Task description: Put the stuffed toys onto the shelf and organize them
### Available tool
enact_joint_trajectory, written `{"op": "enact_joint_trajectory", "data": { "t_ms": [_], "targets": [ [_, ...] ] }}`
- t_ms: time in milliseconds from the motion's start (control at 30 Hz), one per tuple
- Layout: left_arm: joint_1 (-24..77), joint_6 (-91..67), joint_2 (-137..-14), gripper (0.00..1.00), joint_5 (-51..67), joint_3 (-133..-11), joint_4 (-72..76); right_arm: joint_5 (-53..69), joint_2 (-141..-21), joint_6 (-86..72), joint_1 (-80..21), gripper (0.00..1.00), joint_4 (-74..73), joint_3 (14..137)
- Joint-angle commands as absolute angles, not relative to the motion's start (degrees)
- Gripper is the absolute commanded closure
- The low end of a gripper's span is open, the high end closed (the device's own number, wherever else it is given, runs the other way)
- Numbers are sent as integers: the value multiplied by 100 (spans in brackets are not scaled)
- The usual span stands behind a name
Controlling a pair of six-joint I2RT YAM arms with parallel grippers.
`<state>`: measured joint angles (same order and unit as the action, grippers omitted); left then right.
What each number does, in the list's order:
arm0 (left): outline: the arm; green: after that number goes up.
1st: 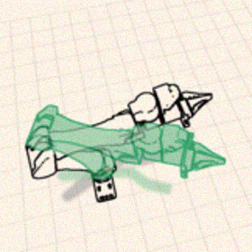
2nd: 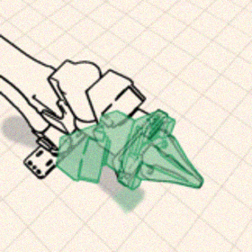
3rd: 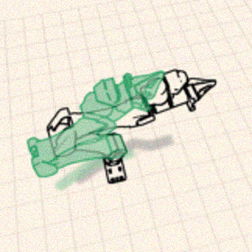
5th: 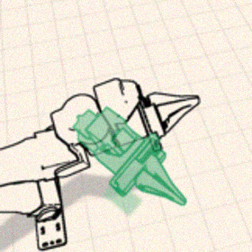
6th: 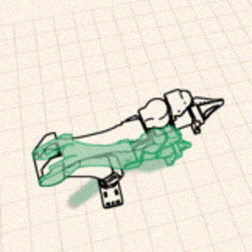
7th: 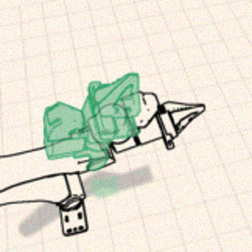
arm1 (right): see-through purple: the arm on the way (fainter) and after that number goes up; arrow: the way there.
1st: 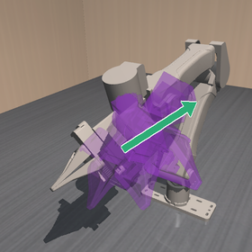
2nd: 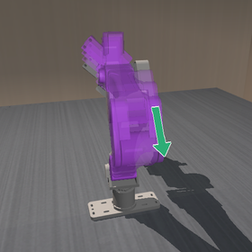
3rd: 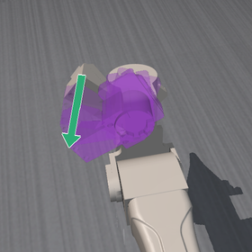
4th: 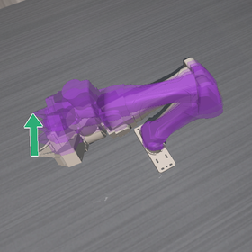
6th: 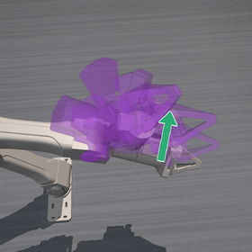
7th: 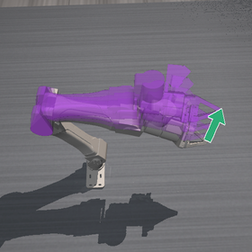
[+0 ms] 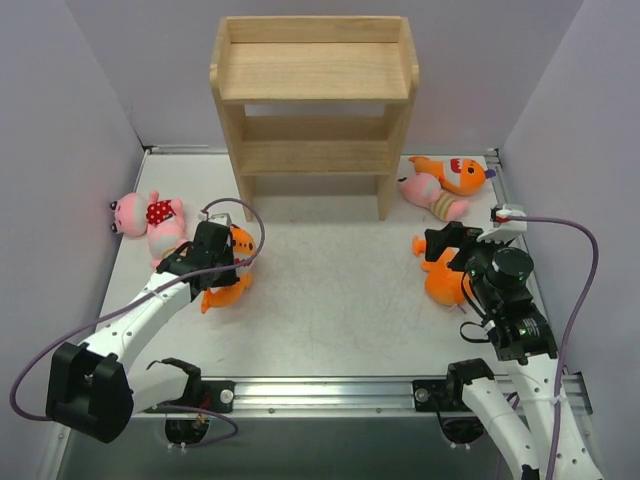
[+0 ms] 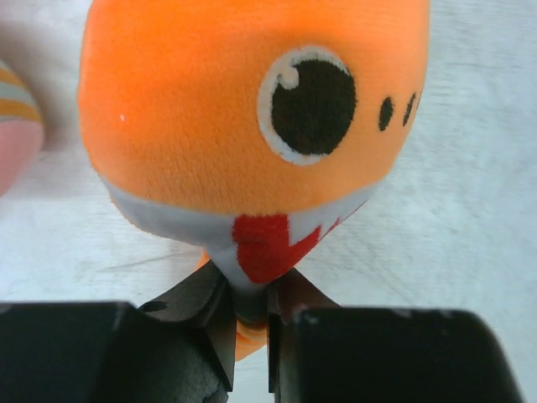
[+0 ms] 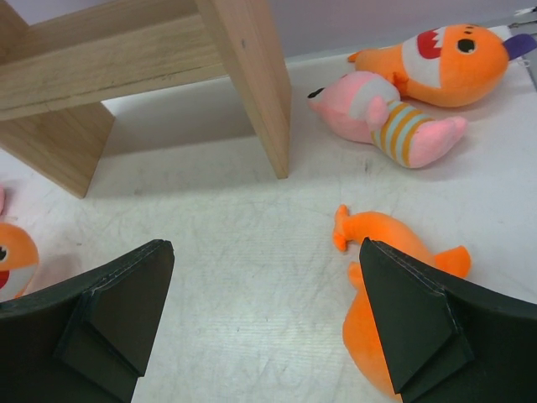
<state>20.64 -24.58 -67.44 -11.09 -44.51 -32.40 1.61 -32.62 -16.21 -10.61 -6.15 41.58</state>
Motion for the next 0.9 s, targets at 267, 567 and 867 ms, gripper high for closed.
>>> {"op": "enact_joint_trajectory", "data": {
  "t_ms": [267, 567, 867],
  "targets": [
    [2267, -1899, -6144, 98, 1984, -4684, -2119, 2837, -4525, -1458, -1125, 0, -97, 4693],
    [2759, -1740, -6345, 98, 2883, -5010, -1478, 2673, -6019, -1872, -2898, 0, 631, 5045],
    [2944, -1670, -6328, 98, 3225, -4957, -1204, 2584, -7303, -2408, -3700, 0, 1687, 5405]
  ]
}}
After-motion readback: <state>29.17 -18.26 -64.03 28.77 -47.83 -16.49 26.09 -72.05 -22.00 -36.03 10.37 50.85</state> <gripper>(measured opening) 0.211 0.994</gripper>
